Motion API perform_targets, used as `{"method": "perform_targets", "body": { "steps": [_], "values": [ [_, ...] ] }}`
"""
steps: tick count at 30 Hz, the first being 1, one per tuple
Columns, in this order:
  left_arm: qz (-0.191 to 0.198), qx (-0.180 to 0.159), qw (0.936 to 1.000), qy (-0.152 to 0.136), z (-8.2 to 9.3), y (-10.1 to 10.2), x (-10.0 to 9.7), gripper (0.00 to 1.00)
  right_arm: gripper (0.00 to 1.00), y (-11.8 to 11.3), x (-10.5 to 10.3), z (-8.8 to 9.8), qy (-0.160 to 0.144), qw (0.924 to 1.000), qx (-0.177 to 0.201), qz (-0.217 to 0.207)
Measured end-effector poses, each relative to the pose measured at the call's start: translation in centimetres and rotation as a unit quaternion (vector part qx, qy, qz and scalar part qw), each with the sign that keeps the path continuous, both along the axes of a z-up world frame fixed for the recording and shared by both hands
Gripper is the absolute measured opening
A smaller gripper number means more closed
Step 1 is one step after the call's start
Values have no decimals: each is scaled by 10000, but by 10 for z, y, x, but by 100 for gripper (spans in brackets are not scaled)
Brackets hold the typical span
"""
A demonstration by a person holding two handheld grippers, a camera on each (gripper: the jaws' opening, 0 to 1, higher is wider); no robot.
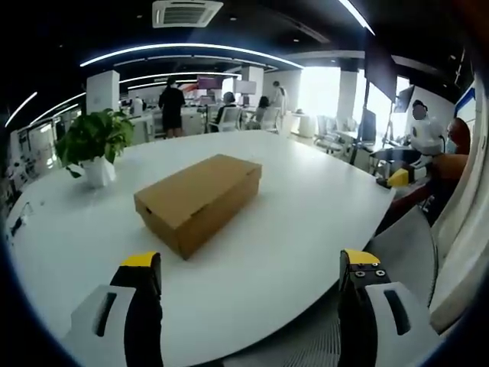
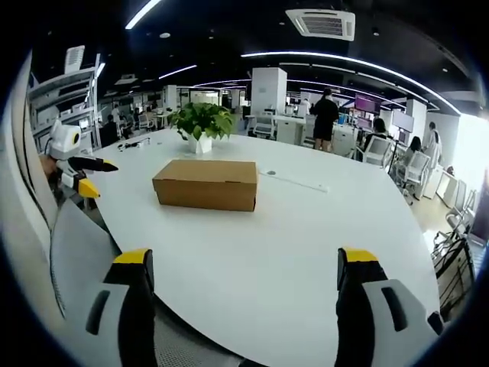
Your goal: Operate the shoe box by opening the lid, removing the specified soft item, and placing it in the target area until the item is outside and the box remains undamaged.
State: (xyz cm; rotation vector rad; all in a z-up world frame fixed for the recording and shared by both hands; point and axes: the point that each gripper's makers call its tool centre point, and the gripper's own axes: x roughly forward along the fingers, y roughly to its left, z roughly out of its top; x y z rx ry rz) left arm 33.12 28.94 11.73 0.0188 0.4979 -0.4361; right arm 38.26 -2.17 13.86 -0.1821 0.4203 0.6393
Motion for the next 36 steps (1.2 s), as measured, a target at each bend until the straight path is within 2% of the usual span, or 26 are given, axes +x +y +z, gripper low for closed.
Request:
{"method": "perform_targets", "body": {
  "steps": [20,36],
  "values": [
    [-52,60,10000,53,0,-2,2,100,96,-4,5,2,4,10000,-37,62],
    [30,-11,10000,74,1,0,12,100,95,-4,15,3,52,9999,-66,149]
  ]
}}
